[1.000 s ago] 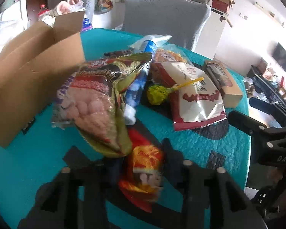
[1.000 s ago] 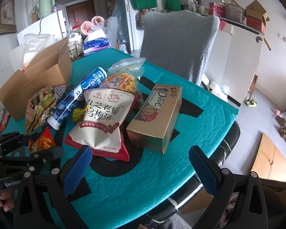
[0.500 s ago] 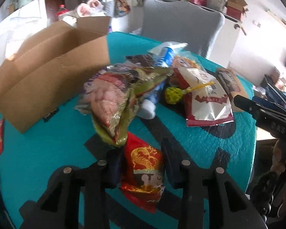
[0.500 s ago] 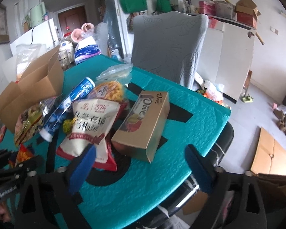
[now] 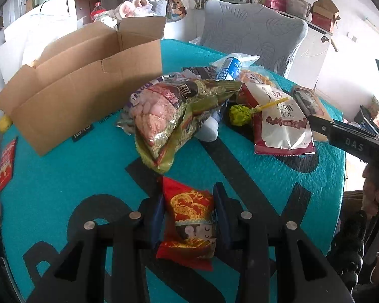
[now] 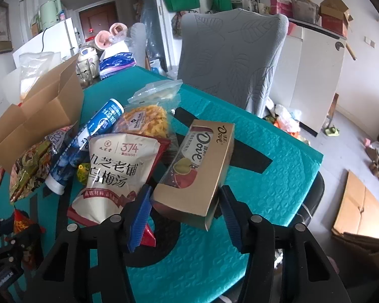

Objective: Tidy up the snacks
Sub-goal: 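Grasp the red-yellow chip packet with the left tool while the right tool grasps the Dove box, then lift the chip packet and Dove box and carry both over the cardboard box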

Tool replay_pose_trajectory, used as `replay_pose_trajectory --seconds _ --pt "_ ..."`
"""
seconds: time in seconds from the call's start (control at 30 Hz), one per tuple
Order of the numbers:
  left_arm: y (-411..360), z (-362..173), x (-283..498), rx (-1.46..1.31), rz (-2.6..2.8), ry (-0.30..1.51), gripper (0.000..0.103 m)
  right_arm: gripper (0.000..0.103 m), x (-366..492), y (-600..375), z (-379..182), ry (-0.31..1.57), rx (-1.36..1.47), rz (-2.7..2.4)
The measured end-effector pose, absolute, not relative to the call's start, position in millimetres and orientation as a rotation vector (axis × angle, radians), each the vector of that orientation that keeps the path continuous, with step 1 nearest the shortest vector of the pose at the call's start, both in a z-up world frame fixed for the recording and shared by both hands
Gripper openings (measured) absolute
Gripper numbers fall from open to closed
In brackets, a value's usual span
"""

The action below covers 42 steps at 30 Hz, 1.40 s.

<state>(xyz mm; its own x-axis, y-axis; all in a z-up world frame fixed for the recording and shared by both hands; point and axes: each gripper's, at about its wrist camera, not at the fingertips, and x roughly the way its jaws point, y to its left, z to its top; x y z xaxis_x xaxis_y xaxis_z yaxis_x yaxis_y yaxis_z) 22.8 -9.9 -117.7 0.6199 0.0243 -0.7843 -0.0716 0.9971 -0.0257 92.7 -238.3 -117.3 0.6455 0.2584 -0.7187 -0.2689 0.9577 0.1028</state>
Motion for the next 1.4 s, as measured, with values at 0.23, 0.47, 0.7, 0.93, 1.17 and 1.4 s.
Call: replay_pose_trajectory --seconds 0.23,0.47,0.7,0.93,1.17,1.4 --pt "-10.7 -121.9 18.6 -0.106 0.025 0.919 0.037 0.049 67.3 -250.1 -110.1 0.880 -0.037 0.387" --pt "-12.6 -124.7 15.5 -0.084 0.023 0.913 0.037 0.050 39.0 -246.1 -103.0 0.917 -0.121 0.446" --pt "-16.9 -124.6 15.0 -0.059 0.042 0.915 0.038 0.074 57.6 -238.0 -103.8 0.896 -0.081 0.435" --pt "-17.0 -124.5 9.3 -0.065 0.068 0.912 0.045 0.074 78.7 -226.6 -121.2 0.944 -0.125 0.411" --pt "-8.4 -123.9 5.0 -0.099 0.072 0.903 0.039 0.051 78.7 -229.8 -125.5 0.913 -0.112 0.380" --pt "-6.8 -122.5 0.8 -0.150 0.026 0.897 0.038 0.044 63.4 -240.8 -120.7 0.891 -0.088 0.389"
